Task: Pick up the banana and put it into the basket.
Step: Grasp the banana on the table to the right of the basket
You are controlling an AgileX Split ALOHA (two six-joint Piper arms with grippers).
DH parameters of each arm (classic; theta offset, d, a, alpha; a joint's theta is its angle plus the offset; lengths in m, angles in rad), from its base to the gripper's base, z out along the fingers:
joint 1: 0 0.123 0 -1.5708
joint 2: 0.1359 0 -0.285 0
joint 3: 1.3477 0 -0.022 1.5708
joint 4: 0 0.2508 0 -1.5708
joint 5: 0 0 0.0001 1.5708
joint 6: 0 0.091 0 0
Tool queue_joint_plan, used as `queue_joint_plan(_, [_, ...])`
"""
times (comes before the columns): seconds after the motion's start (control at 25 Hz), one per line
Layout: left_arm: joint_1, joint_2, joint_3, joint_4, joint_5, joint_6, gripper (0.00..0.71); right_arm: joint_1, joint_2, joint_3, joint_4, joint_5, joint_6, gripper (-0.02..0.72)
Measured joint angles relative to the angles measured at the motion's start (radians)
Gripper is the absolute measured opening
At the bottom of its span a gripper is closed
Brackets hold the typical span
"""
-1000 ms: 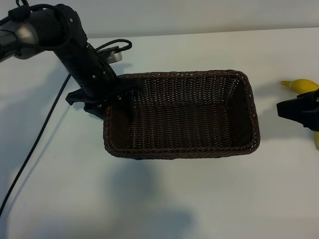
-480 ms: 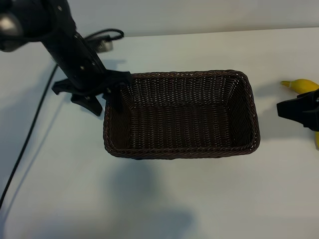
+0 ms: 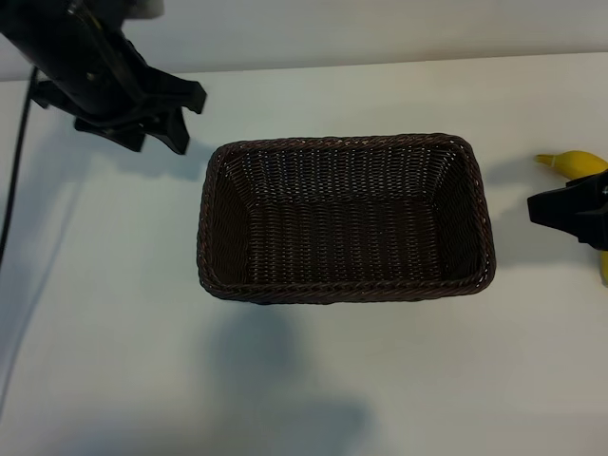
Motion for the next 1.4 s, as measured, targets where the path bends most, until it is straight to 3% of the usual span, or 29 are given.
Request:
queue_joint_plan(0.2, [0.0,-0.02,0.0,0.154,0.114,-0.017,0.529,0.0,0.0,0.0,0.0,0.0,0.0,0.525])
queue_joint_plan(0.36, [0.003,-0.02,0.0,0.289,0.121,-0.084,0.529,0.0,0.0,0.0,0.0,0.0,0.0,0.525])
queue_joint_plan(0.52, [0.048,-0.02,0.0,0.316,0.121,-0.096,0.529,0.0,0.0,0.0,0.0,0.0,0.0,0.525])
queue_joint_plan(0.64, [0.114,-0.02,0.0,0.317,0.121,-0.097,0.529,0.0,0.0,0.0,0.0,0.0,0.0,0.525])
queue_joint_plan(0.96, [0.397,-0.02,0.0,0.268,0.121,-0.084,0.529,0.0,0.0,0.0,0.0,0.0,0.0,0.525])
queue_joint_plan(1.04, [0.437,-0.02,0.0,0.227,0.121,-0.057,0.528,0.0,0.0,0.0,0.0,0.0,0.0,0.525])
queue_joint_plan(1.2, [0.445,-0.02,0.0,0.154,0.121,-0.01,0.521,0.0,0.0,0.0,0.0,0.0,0.0,0.525])
queue_joint_plan(1.4, [0.417,-0.02,0.0,0.082,0.121,0.026,0.502,0.0,0.0,0.0,0.0,0.0,0.0,0.525])
